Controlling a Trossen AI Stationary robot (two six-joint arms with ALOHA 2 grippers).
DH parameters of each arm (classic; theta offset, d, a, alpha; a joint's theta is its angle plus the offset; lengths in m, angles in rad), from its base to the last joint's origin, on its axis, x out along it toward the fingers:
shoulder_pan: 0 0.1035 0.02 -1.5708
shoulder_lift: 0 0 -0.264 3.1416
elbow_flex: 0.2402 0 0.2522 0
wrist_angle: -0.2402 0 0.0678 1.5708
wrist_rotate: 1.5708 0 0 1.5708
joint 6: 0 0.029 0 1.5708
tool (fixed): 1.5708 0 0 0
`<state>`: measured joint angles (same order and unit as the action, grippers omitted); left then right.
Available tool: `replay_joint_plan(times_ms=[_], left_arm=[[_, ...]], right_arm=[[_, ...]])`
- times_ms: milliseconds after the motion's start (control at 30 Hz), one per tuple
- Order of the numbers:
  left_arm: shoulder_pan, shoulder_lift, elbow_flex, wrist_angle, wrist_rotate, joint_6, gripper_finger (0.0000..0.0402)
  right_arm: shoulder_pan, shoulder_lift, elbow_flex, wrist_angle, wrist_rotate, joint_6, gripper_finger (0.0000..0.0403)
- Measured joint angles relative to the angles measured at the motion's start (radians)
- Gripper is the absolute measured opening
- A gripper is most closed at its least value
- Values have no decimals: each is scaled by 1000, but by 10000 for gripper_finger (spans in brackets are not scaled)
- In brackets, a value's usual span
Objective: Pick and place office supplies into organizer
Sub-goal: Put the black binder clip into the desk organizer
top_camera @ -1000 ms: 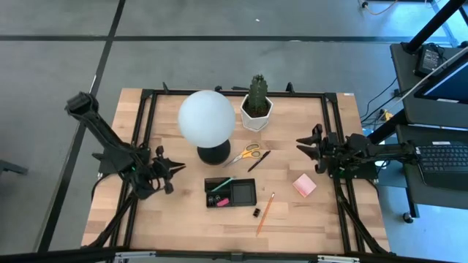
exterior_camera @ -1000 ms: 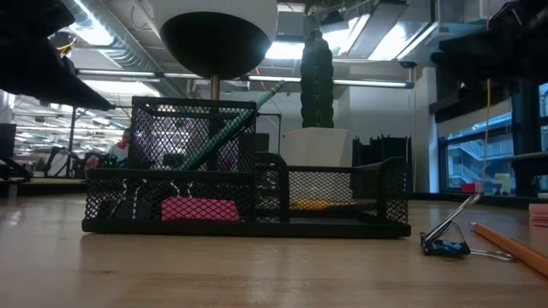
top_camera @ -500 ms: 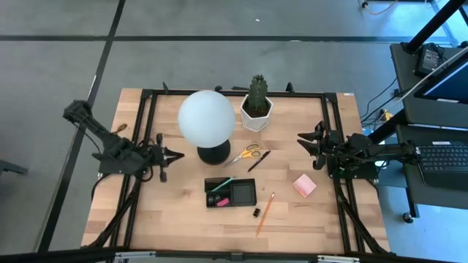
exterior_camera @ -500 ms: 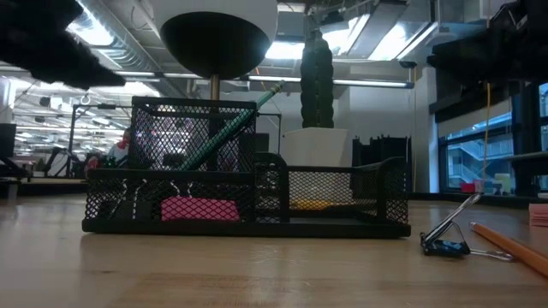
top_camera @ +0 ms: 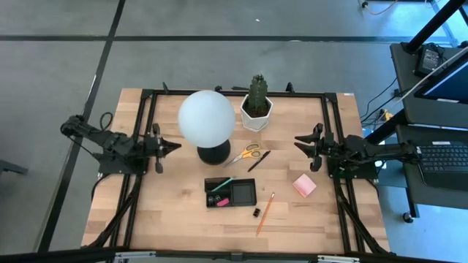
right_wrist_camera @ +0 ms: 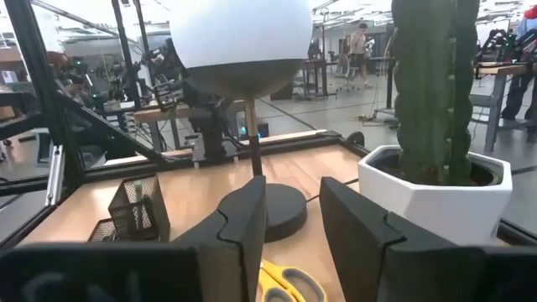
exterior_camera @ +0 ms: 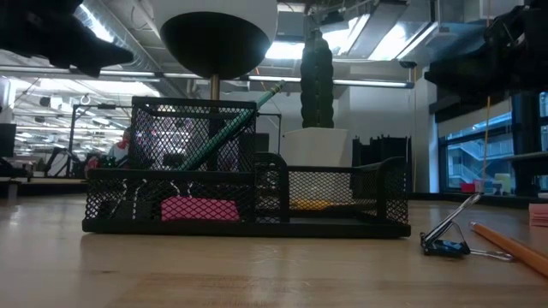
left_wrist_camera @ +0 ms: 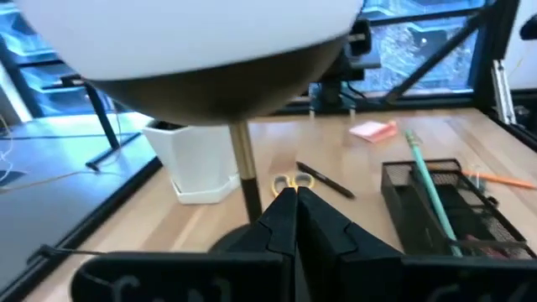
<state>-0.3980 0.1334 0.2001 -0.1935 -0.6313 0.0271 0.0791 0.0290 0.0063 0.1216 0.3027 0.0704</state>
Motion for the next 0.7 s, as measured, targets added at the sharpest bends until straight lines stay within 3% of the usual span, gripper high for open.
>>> replay_joint_plan(times_ms=[367,533,700], left_arm=[[148,-64,-5,-8,144,42,3],[220,-90,-83,69,179,79,3],[276,-116,-140,91,242,36,3]], right_arm=[[0,2,0,3,2,-107,119],[0,2,0,5,21,-257,119],[0,2,0,11,18,-291,119]])
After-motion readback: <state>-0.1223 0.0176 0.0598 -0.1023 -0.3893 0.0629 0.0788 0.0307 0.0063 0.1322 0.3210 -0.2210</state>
